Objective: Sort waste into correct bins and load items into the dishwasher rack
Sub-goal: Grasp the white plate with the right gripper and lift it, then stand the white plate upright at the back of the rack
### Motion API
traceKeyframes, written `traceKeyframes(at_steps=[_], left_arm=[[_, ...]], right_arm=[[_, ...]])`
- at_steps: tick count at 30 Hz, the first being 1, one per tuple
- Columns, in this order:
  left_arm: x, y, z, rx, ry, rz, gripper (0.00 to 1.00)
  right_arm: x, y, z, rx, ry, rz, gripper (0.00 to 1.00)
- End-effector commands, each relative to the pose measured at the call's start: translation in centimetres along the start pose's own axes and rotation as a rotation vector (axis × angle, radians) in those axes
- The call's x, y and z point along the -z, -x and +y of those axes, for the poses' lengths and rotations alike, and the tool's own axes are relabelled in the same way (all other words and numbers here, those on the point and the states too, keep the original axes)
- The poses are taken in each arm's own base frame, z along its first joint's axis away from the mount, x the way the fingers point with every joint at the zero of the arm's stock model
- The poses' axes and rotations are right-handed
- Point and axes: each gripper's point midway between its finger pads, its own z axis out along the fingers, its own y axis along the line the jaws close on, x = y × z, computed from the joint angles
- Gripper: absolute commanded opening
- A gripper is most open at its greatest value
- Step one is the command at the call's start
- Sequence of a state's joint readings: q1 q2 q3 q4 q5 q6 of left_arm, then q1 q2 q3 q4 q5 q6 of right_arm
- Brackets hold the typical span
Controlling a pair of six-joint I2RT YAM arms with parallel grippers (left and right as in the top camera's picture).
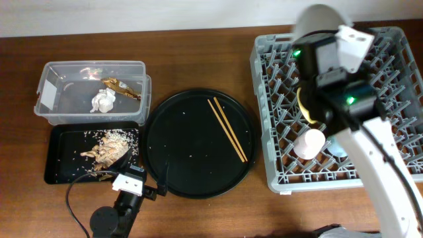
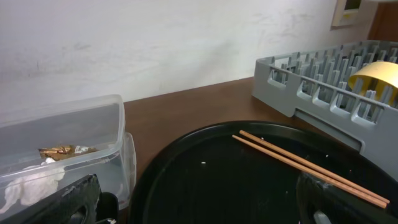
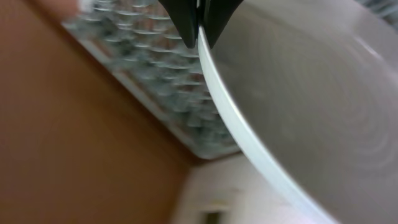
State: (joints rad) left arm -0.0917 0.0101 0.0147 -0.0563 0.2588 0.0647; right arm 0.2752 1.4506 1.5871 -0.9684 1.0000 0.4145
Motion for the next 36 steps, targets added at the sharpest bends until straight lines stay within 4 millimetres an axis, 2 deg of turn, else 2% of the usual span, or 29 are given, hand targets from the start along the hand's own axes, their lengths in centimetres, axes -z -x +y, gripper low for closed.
traceKeyframes(at_steps=[1,4,5,7,8,9,10,12,14,15,17,20,21,22,24,26,29,32,35,36], left_arm=[[0.0,-0.2,-0.2,-0.012,-0.012,0.002,0.99],[0.0,-0.2,-0.2,-0.012,-0.011,0.002,0.99],[0.0,-0.2,-0.2,-0.012,-0.012,0.002,0.99],[0.0,-0.2,-0.2,-0.012,-0.012,0.002,0.99],[0.0,-0.2,-0.2,-0.012,-0.012,0.002,0.99],[0.0,-0.2,-0.2,-0.012,-0.012,0.002,0.99],[0.0,-0.2,-0.2,-0.012,-0.011,0.002,0.99],[0.0,-0.2,-0.2,-0.012,-0.012,0.002,0.99],[0.0,-0.2,-0.2,-0.012,-0.012,0.002,0.99],[0.0,-0.2,-0.2,-0.012,-0.012,0.002,0.99],[0.0,-0.2,-0.2,-0.012,-0.012,0.002,0.99],[0.0,-0.2,-0.2,-0.012,-0.012,0.002,0.99],[0.0,-0.2,-0.2,-0.012,-0.012,0.002,0.99],[0.0,-0.2,-0.2,-0.012,-0.012,0.002,0.99],[0.0,-0.2,-0.2,-0.012,-0.012,0.002,0.99],[0.0,-0.2,-0.2,-0.012,-0.012,0.002,0.99],[0.0,-0.2,-0.2,-0.012,-0.012,0.002,0.99],[0.0,-0.2,-0.2,-0.012,-0.012,0.002,0.99],[0.0,-0.2,-0.2,-0.012,-0.012,0.002,0.99],[0.0,-0.2,-0.2,-0.012,-0.012,0.002,0.99]], right_arm=[[-6.2,-2.0,-3.1,0.115,-0.240,0.095,0.04],[-10.7,-5.2,-0.6,0.241,-0.331,0.168,0.04],[-11.7,-5.6,-0.8,0.300,-0.432,0.150,0.04],[-13.1,-6.0,-1.0,0.302,-0.477,0.154,0.04],[-13.7,-6.1,-1.5,0.276,-0.481,0.161,0.04],[-14.3,-6.3,-0.8,0.307,-0.429,0.186,0.04],[-14.9,-7.1,1.2,0.326,-0.302,0.228,0.04],[-14.8,-7.2,3.1,0.322,-0.223,0.226,0.04],[-14.2,-5.7,5.3,0.333,-0.178,0.158,0.04],[-14.0,-5.1,7.1,0.329,-0.110,0.128,0.04],[-14.1,-5.5,9.0,0.293,-0.001,0.139,0.04],[-14.3,-6.1,9.2,0.304,-0.002,0.154,0.04],[-14.2,-5.2,7.8,0.298,-0.088,0.123,0.04],[-13.9,-3.3,6.4,0.305,-0.176,0.077,0.04],[-12.9,-1.0,6.1,0.300,-0.170,0.039,0.04],[-11.7,0.1,7.2,0.284,-0.116,0.011,0.04],[-10.7,-0.9,9.8,0.318,-0.014,0.025,0.04],[-11.2,-2.3,10.5,0.305,0.003,0.061,0.04],[-12.6,-4.5,11.7,0.342,-0.013,0.104,0.04],[-12.7,-4.1,11.3,0.333,-0.041,0.088,0.04]])
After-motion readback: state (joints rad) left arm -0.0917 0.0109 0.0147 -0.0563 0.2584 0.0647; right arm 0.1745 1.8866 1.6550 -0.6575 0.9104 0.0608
